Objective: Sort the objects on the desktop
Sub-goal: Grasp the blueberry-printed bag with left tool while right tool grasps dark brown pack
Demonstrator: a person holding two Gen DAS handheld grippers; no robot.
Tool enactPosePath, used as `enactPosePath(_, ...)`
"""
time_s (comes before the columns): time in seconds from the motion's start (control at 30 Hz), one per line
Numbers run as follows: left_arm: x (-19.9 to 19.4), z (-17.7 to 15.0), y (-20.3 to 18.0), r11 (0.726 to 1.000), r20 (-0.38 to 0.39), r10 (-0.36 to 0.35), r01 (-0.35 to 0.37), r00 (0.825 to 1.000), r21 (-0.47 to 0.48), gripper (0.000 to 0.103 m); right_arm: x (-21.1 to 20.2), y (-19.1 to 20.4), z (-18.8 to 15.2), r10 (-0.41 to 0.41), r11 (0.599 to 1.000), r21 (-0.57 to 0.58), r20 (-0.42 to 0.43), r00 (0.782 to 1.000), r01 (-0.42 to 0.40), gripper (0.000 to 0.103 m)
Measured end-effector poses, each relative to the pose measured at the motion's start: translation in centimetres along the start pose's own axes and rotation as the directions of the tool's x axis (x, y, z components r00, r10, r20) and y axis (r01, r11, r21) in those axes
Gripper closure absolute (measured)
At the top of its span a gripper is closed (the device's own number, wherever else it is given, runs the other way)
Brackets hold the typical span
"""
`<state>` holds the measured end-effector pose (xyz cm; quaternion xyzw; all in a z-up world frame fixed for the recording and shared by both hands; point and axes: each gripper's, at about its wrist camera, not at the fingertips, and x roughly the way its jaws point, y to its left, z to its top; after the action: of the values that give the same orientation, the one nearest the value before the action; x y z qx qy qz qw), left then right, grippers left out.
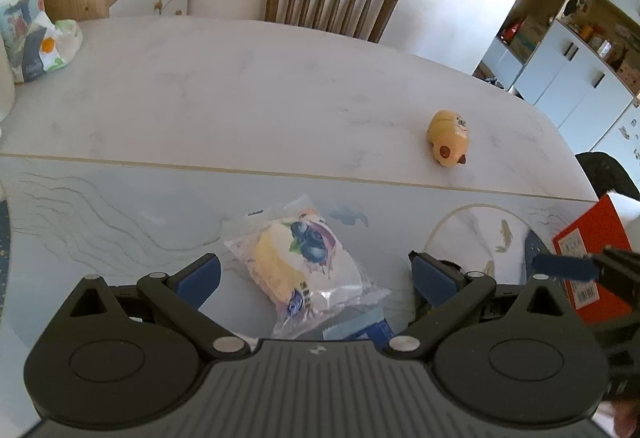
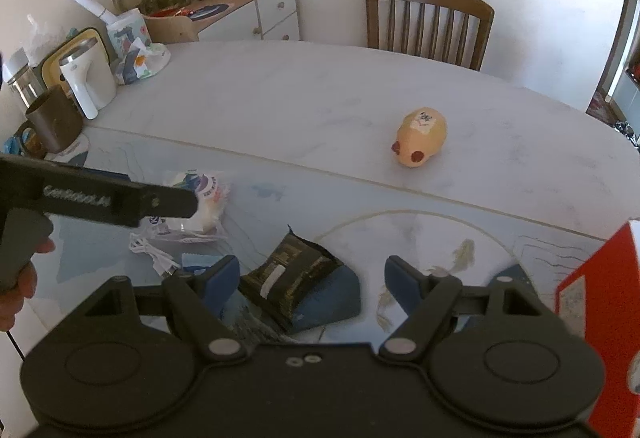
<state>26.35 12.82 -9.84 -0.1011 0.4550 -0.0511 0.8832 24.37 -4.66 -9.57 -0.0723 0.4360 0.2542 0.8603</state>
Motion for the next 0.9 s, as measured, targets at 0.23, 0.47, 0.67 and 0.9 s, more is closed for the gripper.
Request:
enactPosePath(0.23,1.8,0.8,0.0,1.000,-0.018,0.022,-0.022,1.000,-0.017,0.000,1.9,0.5,0.0,-0.011,1.000,0.006,-0.015,1.000,0.011,0.024)
enactPosePath(0.47,3.3,1.4,0.0,0.999,-0.029,0.050,-0.051,0.998,-0.018,0.001,4.0,0.5,0.3,-0.053,0.997,0.062,-0.035,0.998,0.055,0.026)
enactPosePath(0.67,4.2,1.5,-0.5,0.997,-0.034,0.078,-0.078,0.996,-0.007,0.001,5.5,0.8,0.5,-0.087,0.991,0.101,-0.050,0.995,0.092,0.026)
enactPosePath(0.9,5.2,1.4,-0.7,0.995,-0.040,0.100,-0.100,0.994,0.012,0.006,6.5,1.1,0.3,-0.093,0.988,0.116,-0.078,0.993,0.101,0.027)
